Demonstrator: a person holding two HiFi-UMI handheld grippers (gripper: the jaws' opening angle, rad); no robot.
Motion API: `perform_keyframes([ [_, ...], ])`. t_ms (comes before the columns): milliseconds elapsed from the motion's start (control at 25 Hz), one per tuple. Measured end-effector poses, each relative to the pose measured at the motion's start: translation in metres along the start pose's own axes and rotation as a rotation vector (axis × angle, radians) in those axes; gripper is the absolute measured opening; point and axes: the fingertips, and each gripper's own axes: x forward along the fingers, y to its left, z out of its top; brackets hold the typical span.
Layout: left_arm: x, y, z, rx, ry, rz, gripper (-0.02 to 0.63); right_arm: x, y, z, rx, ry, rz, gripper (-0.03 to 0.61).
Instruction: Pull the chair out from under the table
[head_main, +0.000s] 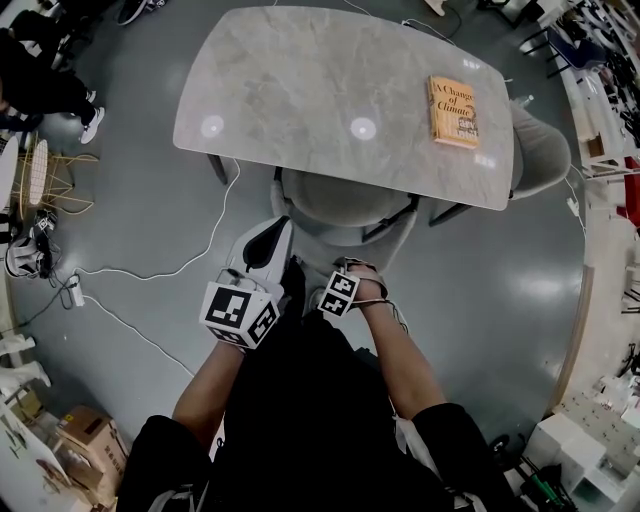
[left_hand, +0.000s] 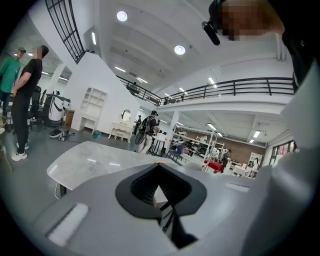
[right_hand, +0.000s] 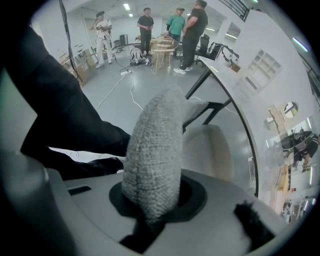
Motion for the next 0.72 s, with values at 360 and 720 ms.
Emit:
perform_keyframes([
  [360,-0.01,-0.007,-0.006,0.014,-0.014,0.024,0.008,0.002,0.005,-0.003,-0.01,-0.003,0.004,0.06],
  [720,-0.028,-0.012,-0.007,0.048,-0.022,0.059,0.008,0.003,0.003,-0.003,-0.011,-0.009,0.001,0.06],
])
